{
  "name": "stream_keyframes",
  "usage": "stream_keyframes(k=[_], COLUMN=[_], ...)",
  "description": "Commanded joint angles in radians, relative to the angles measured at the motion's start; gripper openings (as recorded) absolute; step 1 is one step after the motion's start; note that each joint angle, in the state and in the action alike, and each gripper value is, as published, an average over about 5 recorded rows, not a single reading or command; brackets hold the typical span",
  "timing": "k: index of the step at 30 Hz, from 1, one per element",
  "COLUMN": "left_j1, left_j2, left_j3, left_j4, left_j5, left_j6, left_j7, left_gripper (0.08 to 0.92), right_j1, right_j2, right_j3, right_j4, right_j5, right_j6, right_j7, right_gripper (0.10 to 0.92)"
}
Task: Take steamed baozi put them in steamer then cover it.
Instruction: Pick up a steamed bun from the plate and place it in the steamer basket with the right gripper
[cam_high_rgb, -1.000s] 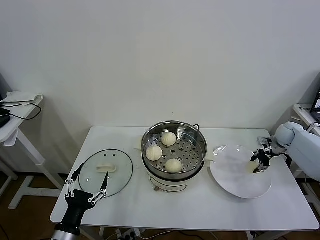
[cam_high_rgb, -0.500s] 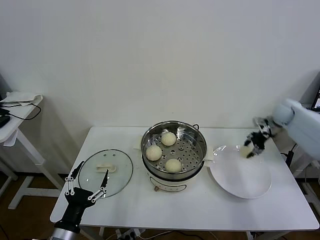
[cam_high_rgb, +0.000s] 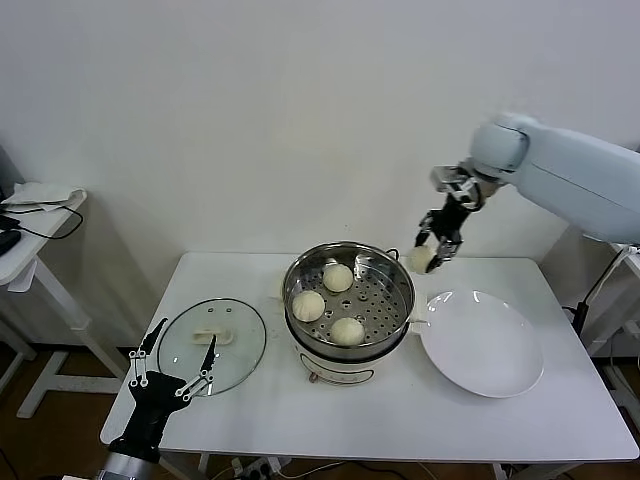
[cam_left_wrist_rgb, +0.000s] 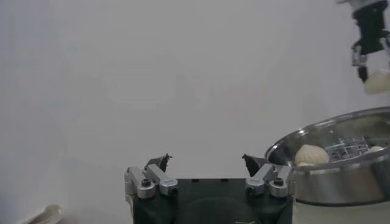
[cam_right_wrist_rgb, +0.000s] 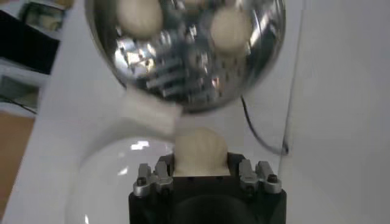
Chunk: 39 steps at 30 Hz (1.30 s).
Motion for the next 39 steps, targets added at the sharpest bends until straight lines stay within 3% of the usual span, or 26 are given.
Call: stream_keyframes(k=[1,39], left_j1=[0.001,0.012], left_j2=[-0.002,-0.004], left_j3=[0.001,0.005], left_j4=[0.004,-0.001], left_j5=[0.0,0.0], left_j6=[-0.003,-0.011], left_j7=[-0.002,-0.005], left_gripper=[0.823,0.823], right_j1=[0.052,-0.102], right_j2=[0.14,0.196], right_j3=[-0.126,-0.147], right_j4=[0.113,0.018], right_j5=[0.101,0.011], right_j6=[-0.082,-0.121], right_j7=[0.078,0.195], right_gripper=[0.594,0.607])
